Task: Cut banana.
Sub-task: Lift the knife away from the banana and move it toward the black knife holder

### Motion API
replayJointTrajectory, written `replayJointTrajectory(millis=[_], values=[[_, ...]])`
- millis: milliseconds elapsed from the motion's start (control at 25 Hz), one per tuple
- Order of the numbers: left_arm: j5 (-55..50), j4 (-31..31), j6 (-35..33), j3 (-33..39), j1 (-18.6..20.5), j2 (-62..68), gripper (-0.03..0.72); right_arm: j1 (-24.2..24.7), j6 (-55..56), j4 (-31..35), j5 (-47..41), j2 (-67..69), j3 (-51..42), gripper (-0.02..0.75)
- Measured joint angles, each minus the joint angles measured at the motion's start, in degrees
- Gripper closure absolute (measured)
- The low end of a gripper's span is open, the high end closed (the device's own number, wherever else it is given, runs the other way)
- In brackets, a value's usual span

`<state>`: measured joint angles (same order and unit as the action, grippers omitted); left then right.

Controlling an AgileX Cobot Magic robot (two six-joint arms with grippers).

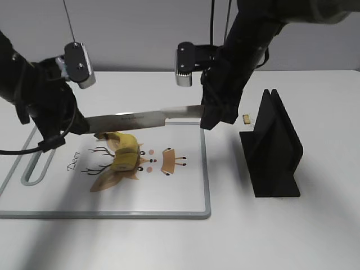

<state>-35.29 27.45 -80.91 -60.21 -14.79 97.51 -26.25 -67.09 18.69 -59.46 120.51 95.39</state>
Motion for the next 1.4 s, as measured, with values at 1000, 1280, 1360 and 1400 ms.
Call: replayJointTrajectory(millis=[1000,1280,1360,1400], values=[[-10.71,0.90,2.06,0.00,0.35,-16.87,0.294,0.21,-2.84,-0.45,-9.98,-13.32,-0.11,0.564],[-8.32,0.83,4.39,0.00,0.67,-18.69,0.108,0.21,0.47,-0.83,-10.03,-16.68,-0.11,0.564],[-7.09,0.56,6.95,0.00,1.67,-19.84,0.104,0.21,4.34,-2.25,-10.09,-17.91,-0.11,0.564],[-6.34,0.35,8.55,0.00,2.33,-20.42,0.103,0.21,5.95,-3.09,-10.09,-18.62,-0.11,0.564]])
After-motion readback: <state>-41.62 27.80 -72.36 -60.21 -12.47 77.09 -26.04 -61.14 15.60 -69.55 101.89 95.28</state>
